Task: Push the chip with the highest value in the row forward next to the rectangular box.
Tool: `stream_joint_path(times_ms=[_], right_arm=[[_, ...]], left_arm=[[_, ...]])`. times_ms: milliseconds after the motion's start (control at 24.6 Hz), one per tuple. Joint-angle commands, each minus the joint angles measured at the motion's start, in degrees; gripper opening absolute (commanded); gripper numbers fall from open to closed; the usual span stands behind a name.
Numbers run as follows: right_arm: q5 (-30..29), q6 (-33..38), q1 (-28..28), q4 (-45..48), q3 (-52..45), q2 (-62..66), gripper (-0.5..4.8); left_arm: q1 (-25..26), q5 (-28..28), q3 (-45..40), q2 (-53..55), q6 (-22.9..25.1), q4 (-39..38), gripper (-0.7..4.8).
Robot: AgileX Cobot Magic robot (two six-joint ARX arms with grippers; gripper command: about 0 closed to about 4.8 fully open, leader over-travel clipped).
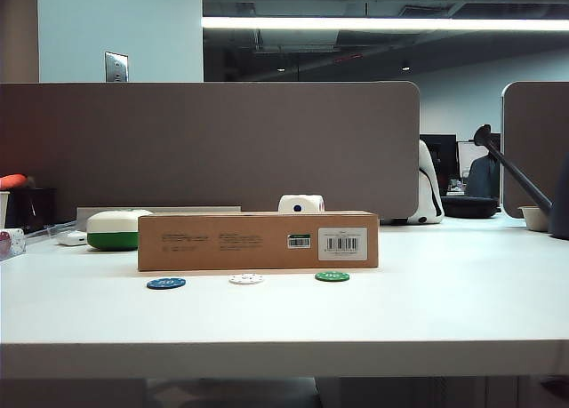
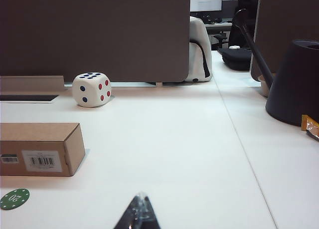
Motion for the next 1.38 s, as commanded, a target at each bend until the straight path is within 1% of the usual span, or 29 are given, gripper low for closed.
stream_joint_path(times_ms=[41, 406, 447, 569, 610, 691, 813, 935, 975, 1097, 1219, 1341, 1382], right_arm=[[0.1, -0.1, 0.0, 0.5, -0.3, -0.1, -0.05], [0.1, -0.1, 0.0, 0.6, -0.3, -0.1, -0.05], [0.1, -0.1, 0.0, 0.6, -0.3, -0.1, -0.05], [0.1, -0.1, 0.0, 0.6, -0.3, -0.1, -0.05], [0.1, -0.1, 0.0, 0.6, -0.3, -0.1, -0.04], [0.1, -0.1, 0.0, 0.6, -0.3, -0.1, -0.05], [0.1, -0.1, 0.0, 0.6, -0.3, -0.1, -0.05], [-0.1, -0.1, 0.0, 0.6, -0.3, -0.1, -0.05], [-0.1, -0.1, 0.0, 0.6, -0.3, -0.1, -0.05], [-0.2, -0.1, 0.0, 0.6, -0.3, -0.1, -0.05], [-0.3, -0.1, 0.0, 0.6, -0.3, -0.1, -0.05], [-0.5, -0.1, 0.0, 0.5, -0.3, -0.1, -0.05], [-0.5, 0.0, 0.0, 0.5, -0.3, -0.1, -0.05]], left_arm=[[-0.1, 0.0, 0.2, 0.0, 0.1, 0.4, -0.05], [-0.1, 0.7, 0.2, 0.0, -0.2, 0.4, -0.05], [-0.1, 1.4, 0.3, 0.0, -1.1, 0.6, -0.05], [-0.1, 2.0, 1.1, 0.0, -5.9, 2.1, -0.05], [-0.1, 3.2, 1.7, 0.0, -6.6, 2.1, -0.05], [-0.1, 8.7, 4.2, 0.0, -7.8, 2.1, -0.05], [-0.1, 13.9, 7.3, 0.0, -8.7, 2.1, -0.05], [-0.1, 15.1, 10.9, 0.0, -8.8, 0.8, -0.05], [-0.1, 15.0, 13.4, 0.1, -8.7, -0.8, -0.05], [-0.1, 16.2, 18.1, 3.0, -8.7, -3.4, -0.05], [-0.1, 18.8, 21.3, 8.3, -8.7, -3.5, -0.05], [-0.1, 20.6, 24.3, 15.5, -8.8, -3.5, -0.05], [-0.1, 20.9, 26.3, 20.8, -8.8, -3.5, -0.05]])
